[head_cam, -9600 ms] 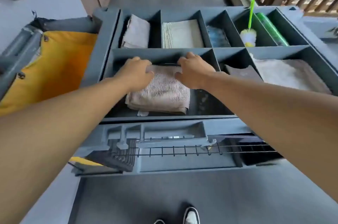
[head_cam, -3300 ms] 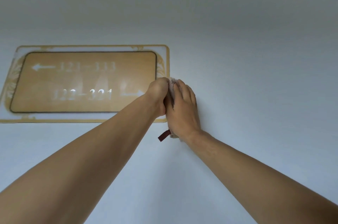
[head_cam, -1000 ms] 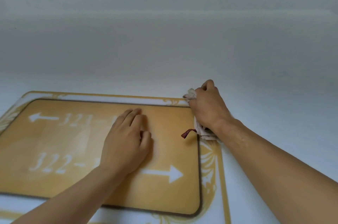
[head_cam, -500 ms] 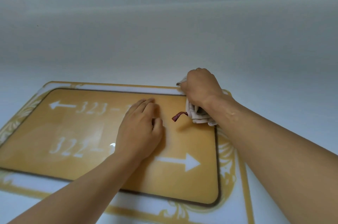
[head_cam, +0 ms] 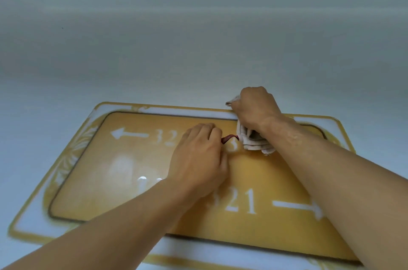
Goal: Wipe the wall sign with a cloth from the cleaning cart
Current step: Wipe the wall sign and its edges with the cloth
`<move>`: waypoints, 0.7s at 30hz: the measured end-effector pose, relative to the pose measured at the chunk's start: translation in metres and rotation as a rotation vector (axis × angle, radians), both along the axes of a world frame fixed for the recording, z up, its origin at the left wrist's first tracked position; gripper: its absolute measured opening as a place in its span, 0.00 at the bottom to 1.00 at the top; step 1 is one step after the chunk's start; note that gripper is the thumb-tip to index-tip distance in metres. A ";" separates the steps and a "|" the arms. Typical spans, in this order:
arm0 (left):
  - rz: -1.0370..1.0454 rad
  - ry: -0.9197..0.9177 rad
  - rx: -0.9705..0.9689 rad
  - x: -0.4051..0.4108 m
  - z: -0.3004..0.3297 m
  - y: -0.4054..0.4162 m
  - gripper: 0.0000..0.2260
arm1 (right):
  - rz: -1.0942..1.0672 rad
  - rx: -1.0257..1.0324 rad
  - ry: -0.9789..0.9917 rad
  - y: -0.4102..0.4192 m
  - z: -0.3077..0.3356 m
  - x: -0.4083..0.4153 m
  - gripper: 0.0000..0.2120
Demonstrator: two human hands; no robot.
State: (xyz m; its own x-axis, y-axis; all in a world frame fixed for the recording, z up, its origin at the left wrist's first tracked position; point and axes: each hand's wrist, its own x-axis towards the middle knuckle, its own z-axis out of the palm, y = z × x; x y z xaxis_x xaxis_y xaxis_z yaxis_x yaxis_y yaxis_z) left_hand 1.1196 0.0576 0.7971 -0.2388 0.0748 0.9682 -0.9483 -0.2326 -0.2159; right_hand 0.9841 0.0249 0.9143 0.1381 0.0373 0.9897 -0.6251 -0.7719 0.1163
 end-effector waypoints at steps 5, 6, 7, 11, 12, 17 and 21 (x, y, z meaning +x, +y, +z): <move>-0.026 0.113 -0.034 0.055 0.015 0.036 0.15 | 0.012 0.027 -0.013 0.027 0.001 0.040 0.15; -0.017 0.120 -0.030 0.066 0.017 0.042 0.15 | 0.018 0.037 -0.008 0.031 0.002 0.048 0.15; -0.007 0.126 -0.026 0.073 0.017 0.045 0.14 | 0.022 0.048 -0.004 0.034 0.002 0.053 0.15; 0.025 0.144 -0.032 0.118 0.013 0.064 0.08 | -0.046 0.082 -0.008 0.051 0.008 0.077 0.16; 0.043 0.132 -0.033 0.128 0.011 0.067 0.08 | -0.058 0.098 -0.010 0.054 0.012 0.079 0.16; 0.078 0.079 -0.028 0.149 0.003 0.072 0.15 | -0.137 0.107 0.004 0.057 0.024 0.086 0.16; 0.088 0.095 -0.060 0.155 -0.006 0.076 0.19 | -0.199 0.066 0.006 0.054 0.025 0.095 0.18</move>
State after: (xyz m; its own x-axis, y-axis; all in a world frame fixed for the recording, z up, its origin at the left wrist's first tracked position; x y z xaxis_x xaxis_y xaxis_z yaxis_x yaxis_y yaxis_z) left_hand 1.2742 0.1339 0.7911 -0.1547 0.1156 0.9812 -0.9392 -0.3254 -0.1098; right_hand 1.0794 0.0792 0.9396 0.1417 -0.0563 0.9883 -0.7652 -0.6396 0.0732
